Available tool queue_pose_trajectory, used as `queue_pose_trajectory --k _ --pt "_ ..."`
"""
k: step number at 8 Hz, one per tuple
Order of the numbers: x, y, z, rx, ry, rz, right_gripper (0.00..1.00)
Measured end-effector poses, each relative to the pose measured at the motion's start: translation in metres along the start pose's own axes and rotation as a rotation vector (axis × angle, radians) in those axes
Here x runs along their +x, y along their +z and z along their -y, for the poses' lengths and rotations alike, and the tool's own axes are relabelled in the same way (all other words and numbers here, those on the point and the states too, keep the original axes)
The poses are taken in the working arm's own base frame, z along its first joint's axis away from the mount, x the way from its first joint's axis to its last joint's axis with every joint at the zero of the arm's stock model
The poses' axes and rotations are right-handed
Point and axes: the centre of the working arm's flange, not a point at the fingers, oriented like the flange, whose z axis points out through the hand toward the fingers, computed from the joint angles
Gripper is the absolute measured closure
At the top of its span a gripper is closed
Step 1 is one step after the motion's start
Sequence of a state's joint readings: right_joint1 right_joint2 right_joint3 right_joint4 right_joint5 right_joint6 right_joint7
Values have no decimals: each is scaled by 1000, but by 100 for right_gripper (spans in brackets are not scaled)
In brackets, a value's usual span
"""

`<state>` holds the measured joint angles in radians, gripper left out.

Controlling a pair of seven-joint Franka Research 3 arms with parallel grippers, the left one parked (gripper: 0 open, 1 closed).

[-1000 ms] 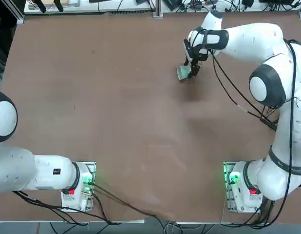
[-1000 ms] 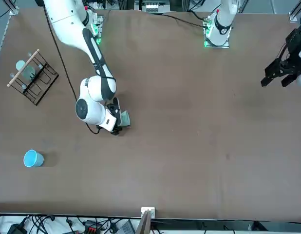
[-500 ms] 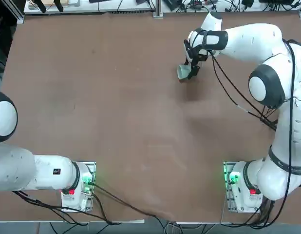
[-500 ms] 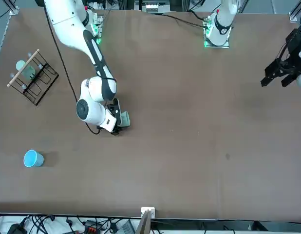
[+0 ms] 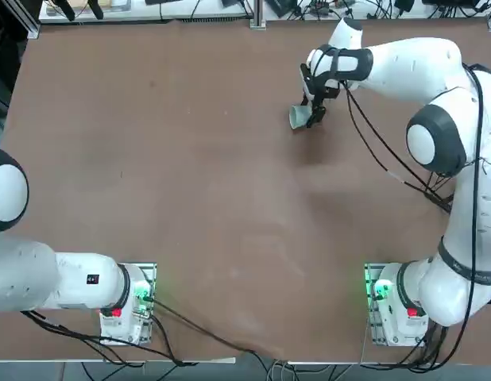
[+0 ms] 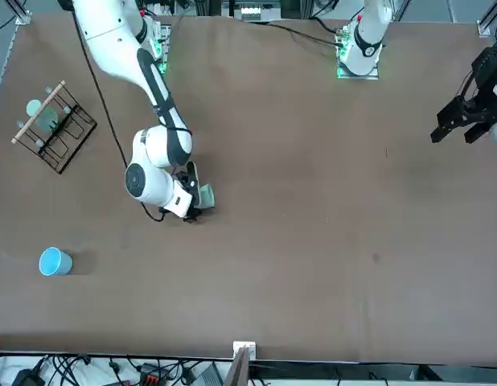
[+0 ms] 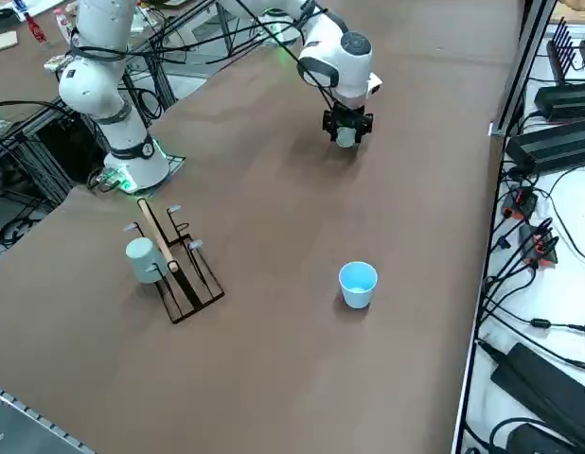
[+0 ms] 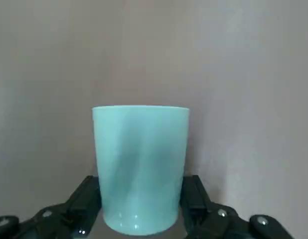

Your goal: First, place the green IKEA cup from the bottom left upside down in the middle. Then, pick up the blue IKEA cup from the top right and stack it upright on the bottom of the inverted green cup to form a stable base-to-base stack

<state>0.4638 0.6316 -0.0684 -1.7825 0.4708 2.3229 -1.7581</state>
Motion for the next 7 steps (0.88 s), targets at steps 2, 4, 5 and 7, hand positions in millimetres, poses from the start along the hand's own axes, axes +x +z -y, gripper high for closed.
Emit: queue_pose_trajectory --k 2,4,5,7 --pt "-29 -39 -8 -9 -6 45 14" --pt "-60 -80 -11 -6 -2 92 14" --pt "-79 -97 -8 22 -11 154 14" --pt "-122 -128 1 113 26 381 14"
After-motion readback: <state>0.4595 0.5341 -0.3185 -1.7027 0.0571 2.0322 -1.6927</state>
